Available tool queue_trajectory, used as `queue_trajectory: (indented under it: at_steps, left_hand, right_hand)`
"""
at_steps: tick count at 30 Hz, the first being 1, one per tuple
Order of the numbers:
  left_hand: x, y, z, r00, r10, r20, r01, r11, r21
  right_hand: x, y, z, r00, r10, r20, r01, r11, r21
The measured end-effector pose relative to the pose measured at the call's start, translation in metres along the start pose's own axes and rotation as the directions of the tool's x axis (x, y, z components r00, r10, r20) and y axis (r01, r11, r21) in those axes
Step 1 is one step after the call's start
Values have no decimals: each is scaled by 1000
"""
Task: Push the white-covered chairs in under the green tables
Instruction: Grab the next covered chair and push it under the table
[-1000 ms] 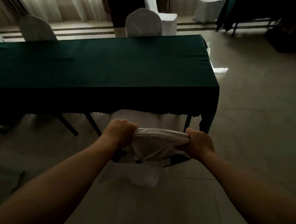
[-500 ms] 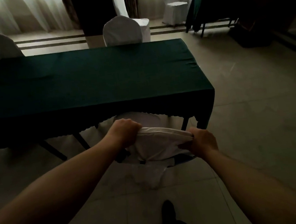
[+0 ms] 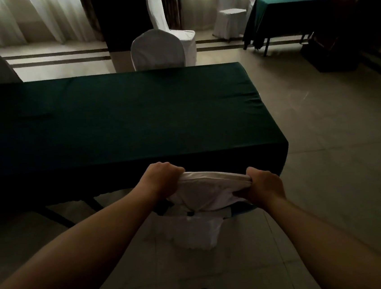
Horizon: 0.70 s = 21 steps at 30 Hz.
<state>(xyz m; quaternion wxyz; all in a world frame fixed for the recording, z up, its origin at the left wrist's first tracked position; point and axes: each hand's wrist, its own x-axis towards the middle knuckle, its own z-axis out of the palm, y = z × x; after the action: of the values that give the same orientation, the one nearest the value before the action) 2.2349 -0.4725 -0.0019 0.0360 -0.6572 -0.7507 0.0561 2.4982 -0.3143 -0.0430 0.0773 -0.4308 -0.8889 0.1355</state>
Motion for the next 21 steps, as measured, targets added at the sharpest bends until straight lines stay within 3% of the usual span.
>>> queue_trajectory:
  at_steps: [16,21]
  left_hand:
    - [25,-62,37,992,-126,8,126,983,-132]
    - [25,-72,43,993,-112,21,114,983,-141]
  right_hand:
    - [98,-35,4,983,-175,55,181,969,-166]
    - [94,-49,10,988,-129,85,142,975,-169]
